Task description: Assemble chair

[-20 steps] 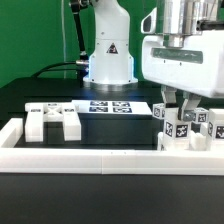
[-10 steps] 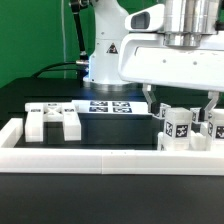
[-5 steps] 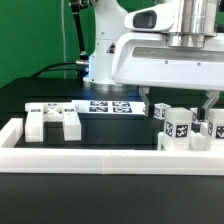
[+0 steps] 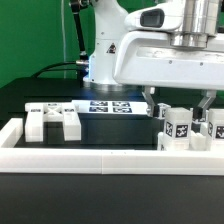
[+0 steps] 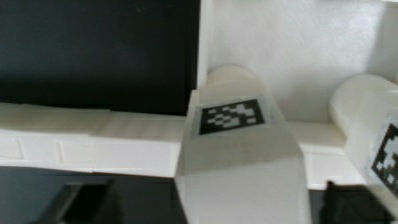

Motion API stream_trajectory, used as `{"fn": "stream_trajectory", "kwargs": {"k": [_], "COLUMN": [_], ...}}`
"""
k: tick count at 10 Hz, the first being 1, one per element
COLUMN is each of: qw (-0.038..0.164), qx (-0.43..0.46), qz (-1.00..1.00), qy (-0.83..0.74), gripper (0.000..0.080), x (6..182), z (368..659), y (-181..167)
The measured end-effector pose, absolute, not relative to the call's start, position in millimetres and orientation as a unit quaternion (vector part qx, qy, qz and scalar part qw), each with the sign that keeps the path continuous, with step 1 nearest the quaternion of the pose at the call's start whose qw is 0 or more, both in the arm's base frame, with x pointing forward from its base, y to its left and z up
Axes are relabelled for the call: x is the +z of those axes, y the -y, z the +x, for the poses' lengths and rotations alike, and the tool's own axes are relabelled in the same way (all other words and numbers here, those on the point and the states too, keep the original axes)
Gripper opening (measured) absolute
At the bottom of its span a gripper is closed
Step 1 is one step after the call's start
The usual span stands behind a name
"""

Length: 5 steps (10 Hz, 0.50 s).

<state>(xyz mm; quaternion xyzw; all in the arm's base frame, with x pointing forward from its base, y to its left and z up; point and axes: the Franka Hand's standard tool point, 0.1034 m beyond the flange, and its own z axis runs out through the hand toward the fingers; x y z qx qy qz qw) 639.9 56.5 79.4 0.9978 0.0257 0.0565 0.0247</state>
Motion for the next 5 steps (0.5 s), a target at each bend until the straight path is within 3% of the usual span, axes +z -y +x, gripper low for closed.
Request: {"fn": "stream_trajectory", "kwargs": {"k": [2, 5], "qw": [0.024, 0.018], "qx": [0.057, 0.050], "qz": [0.998, 0.995], "qy": [-0.016, 0.089], "gripper": [0.0289, 0.0290], "x": [79.6, 79.0], "z": [640.0, 636.3], "y": [-56.3, -55.9]}}
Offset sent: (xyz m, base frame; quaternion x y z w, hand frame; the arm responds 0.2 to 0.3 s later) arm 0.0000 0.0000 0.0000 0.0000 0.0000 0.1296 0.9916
